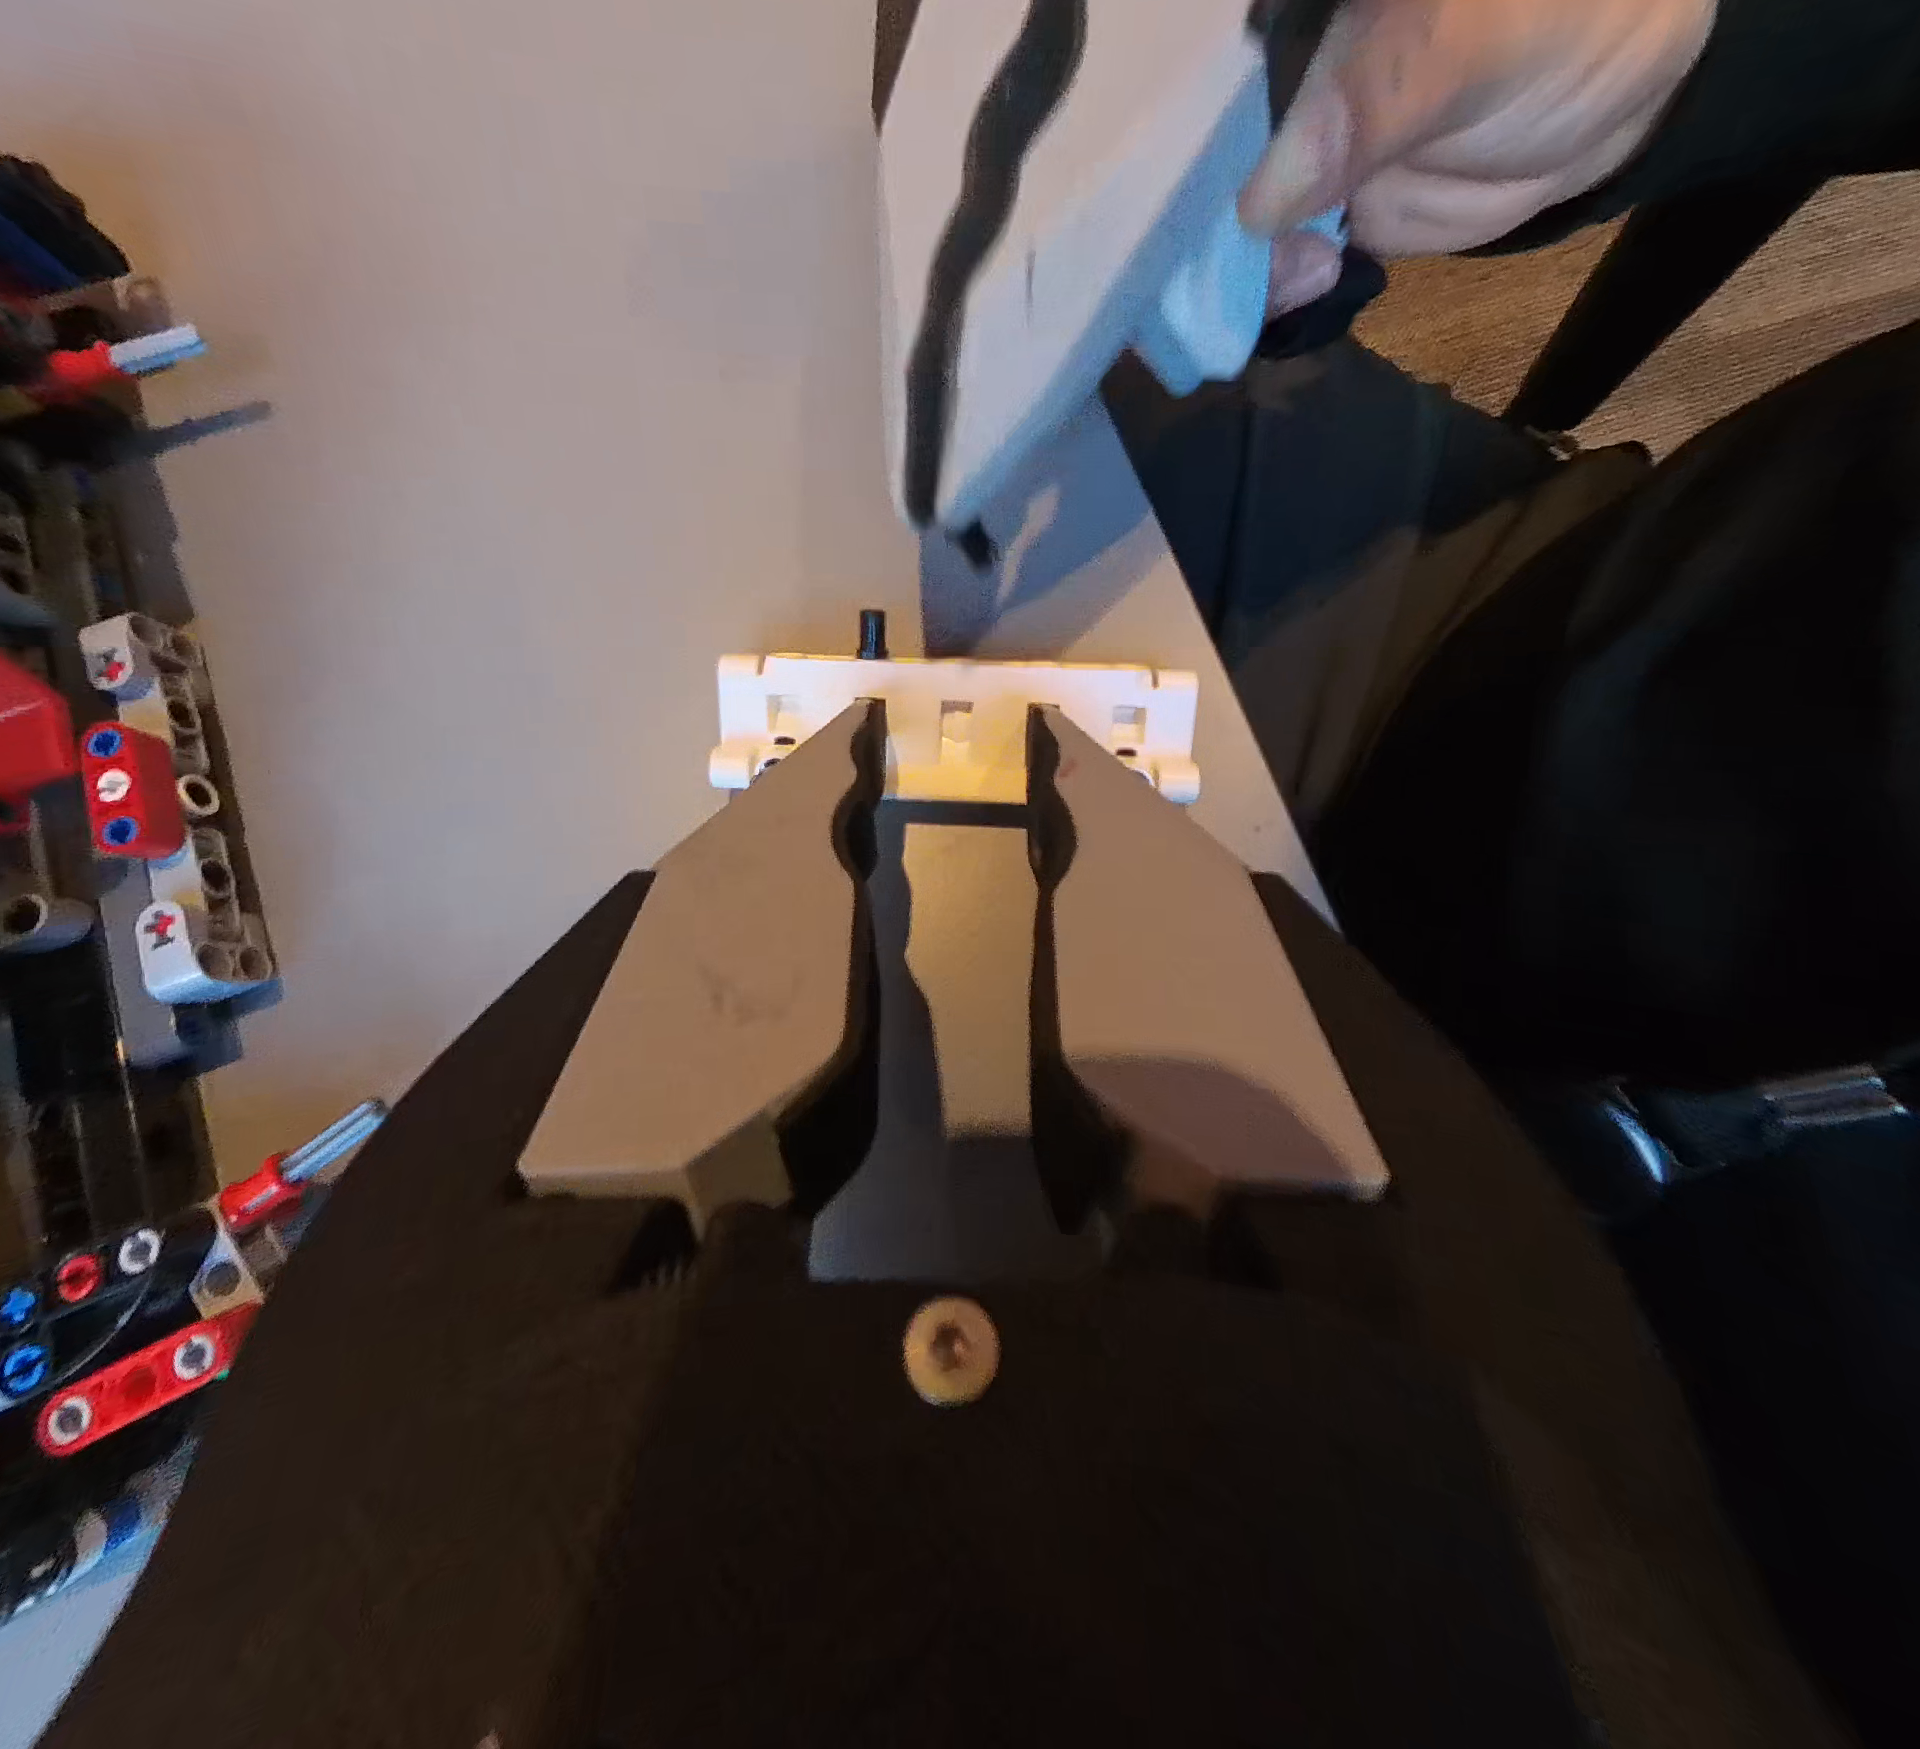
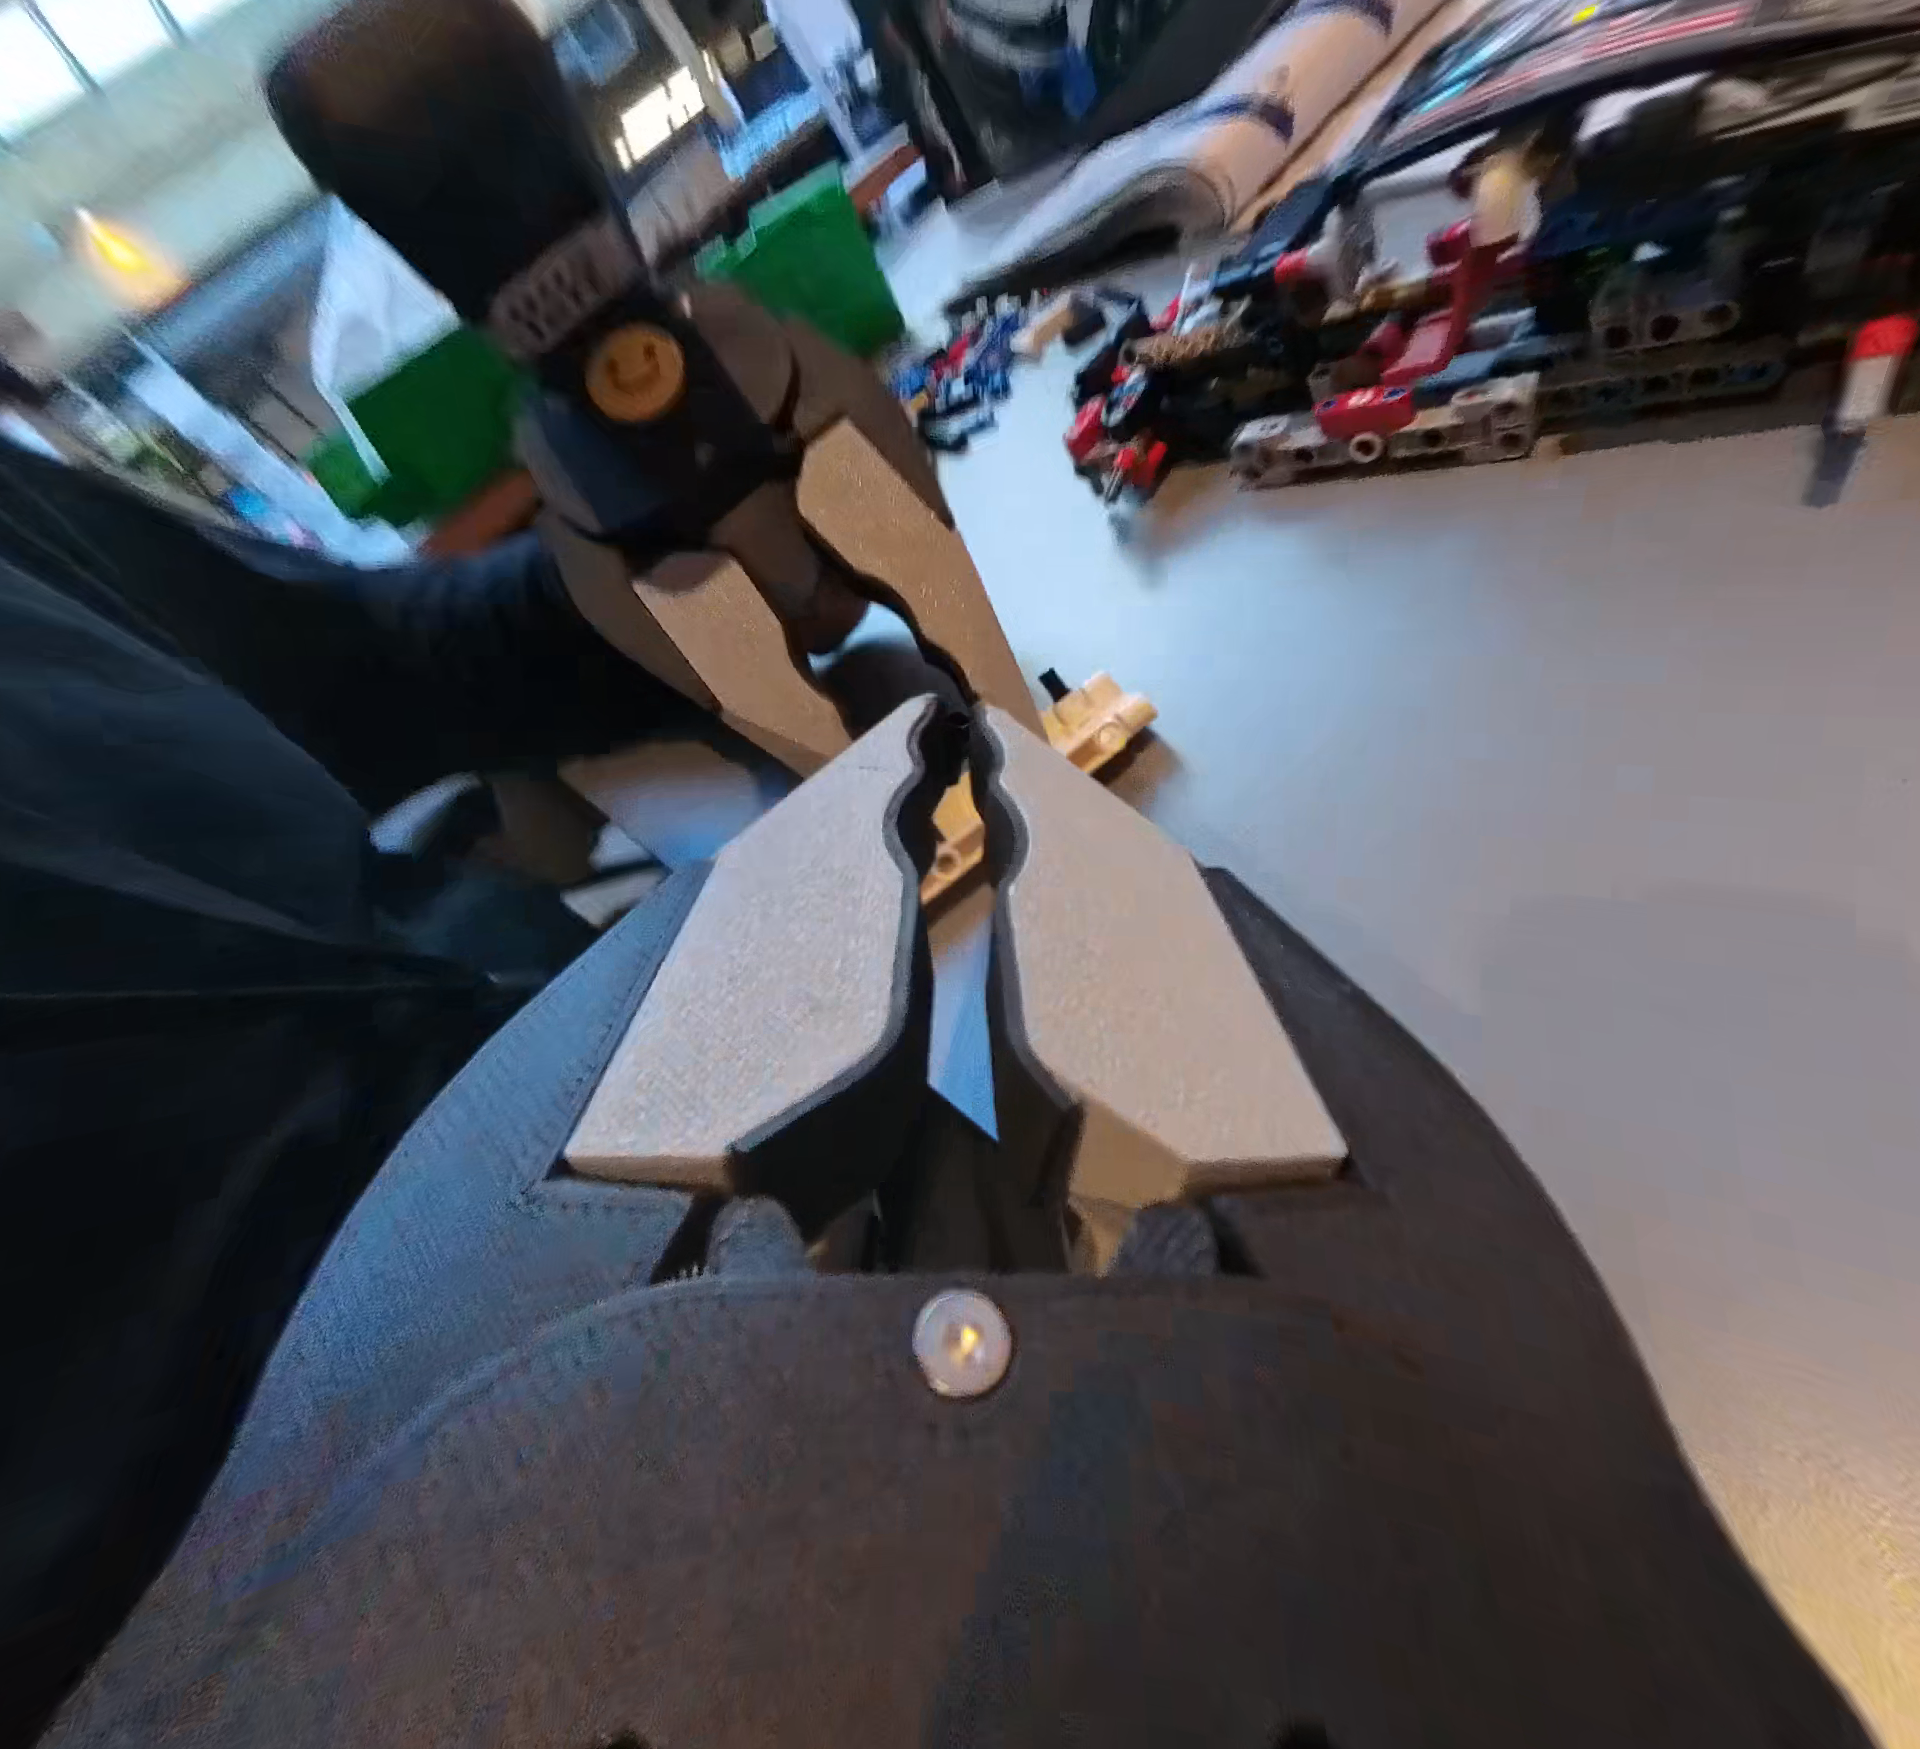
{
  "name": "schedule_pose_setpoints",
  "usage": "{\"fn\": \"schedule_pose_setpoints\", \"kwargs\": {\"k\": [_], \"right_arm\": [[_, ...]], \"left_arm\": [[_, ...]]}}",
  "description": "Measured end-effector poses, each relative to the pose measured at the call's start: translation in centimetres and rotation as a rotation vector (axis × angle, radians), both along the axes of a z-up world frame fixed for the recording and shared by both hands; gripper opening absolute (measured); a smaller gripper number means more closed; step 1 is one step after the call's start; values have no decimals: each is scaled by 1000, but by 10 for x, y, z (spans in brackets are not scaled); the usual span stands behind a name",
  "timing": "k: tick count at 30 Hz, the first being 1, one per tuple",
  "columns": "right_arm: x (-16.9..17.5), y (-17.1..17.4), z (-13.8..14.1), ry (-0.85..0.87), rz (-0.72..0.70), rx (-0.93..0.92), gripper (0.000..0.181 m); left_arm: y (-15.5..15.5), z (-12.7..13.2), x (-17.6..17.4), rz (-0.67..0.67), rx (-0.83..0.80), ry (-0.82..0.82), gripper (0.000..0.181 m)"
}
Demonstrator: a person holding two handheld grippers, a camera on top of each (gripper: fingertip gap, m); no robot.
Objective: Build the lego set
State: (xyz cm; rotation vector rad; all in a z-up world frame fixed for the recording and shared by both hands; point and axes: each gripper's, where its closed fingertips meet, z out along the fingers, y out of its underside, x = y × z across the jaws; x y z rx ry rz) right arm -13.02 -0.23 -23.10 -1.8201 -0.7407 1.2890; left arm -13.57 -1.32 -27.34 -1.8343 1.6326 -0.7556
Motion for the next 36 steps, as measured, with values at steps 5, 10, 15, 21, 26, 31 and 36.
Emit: {"fn": "schedule_pose_setpoints", "kwargs": {"k": [5, 10, 15, 21, 26, 31, 36], "right_arm": [[-17, -8, -30, -289, 49, 82, 1], [-15, -4, -31, -293, 37, 64, 1], [-12, 1, 2, -21, 12, -37, 1], [-11, 5, 20, 91, -21, -9, 1], [-13, 1, 22, 68, -25, 68, 0], [-8, 0, 15, 43, -33, 79, 0], [-10, 1, 11, 49, -27, 42, 0]], "left_arm": [[-5, -1, 1, -33, 26, 11, 26], [-6, 10, -1, -28, -14, -57, 30], [-5, 17, 0, 12, -18, -83, 24], [-1, 34, 16, 96, -67, -180, 18], [0, 34, 17, 132, -180, -223, 1], [0, 41, 17, 140, -161, -257, 9], [5, 35, 13, 143, -58, -196, 3]]}}
